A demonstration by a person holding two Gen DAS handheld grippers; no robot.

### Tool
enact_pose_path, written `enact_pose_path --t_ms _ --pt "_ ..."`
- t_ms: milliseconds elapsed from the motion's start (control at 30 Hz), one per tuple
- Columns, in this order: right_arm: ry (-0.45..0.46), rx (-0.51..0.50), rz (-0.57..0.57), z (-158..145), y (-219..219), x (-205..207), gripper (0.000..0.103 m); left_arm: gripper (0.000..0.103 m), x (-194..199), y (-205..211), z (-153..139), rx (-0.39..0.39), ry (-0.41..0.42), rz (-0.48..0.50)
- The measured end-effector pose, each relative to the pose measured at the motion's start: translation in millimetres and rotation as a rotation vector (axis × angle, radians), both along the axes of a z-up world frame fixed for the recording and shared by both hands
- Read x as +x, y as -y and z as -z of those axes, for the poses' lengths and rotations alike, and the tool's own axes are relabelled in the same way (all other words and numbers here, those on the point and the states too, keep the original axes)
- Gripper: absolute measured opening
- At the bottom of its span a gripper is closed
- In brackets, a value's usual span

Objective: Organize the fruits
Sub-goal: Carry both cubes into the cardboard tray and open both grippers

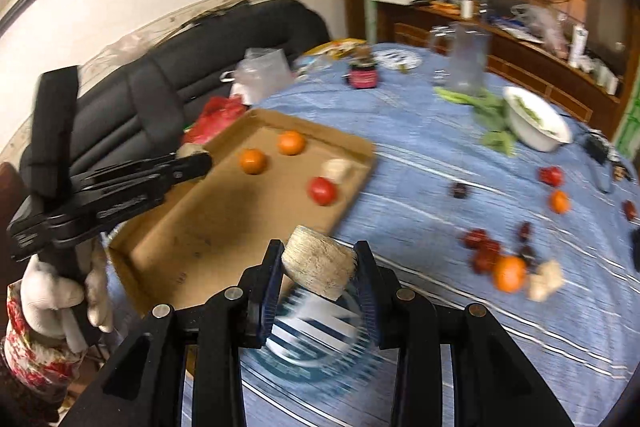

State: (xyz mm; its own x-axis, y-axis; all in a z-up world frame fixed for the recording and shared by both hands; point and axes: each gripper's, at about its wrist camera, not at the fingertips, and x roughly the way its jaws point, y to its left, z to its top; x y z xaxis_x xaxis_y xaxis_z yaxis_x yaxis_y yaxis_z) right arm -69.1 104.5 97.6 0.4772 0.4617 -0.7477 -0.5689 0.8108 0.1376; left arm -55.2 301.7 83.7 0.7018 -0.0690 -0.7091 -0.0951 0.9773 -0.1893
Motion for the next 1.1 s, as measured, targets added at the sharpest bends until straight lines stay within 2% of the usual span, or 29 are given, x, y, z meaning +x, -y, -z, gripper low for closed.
enact_pose_path --t_ms 167,333,500,700,967,1100 --pt "-0.049 -0.022 -0.031 25 -43 16 0.039 0.025 21 -22 28 -0.031 -0.114 -0.016" --pt "-0.08 -0.065 -0.04 49 -68 30 0.039 0.025 31 -18 39 -0.022 -0.17 0.007" --pt "-0.101 -0.093 -0.033 62 -78 40 0.039 0.025 40 -13 47 -0.007 -0.233 0.018" --pt "-0.112 -0.113 -0.011 73 -79 46 0.039 0.025 44 -14 52 -0.003 -0.263 0.002" --pt "-0.101 -0.128 0.004 79 -80 50 0.039 0.041 47 -11 52 0.007 -0.283 -0.004" --pt "-0.103 -0.119 0.007 79 -78 50 0.04 0.054 48 -9 51 0.004 -0.284 -0.001"
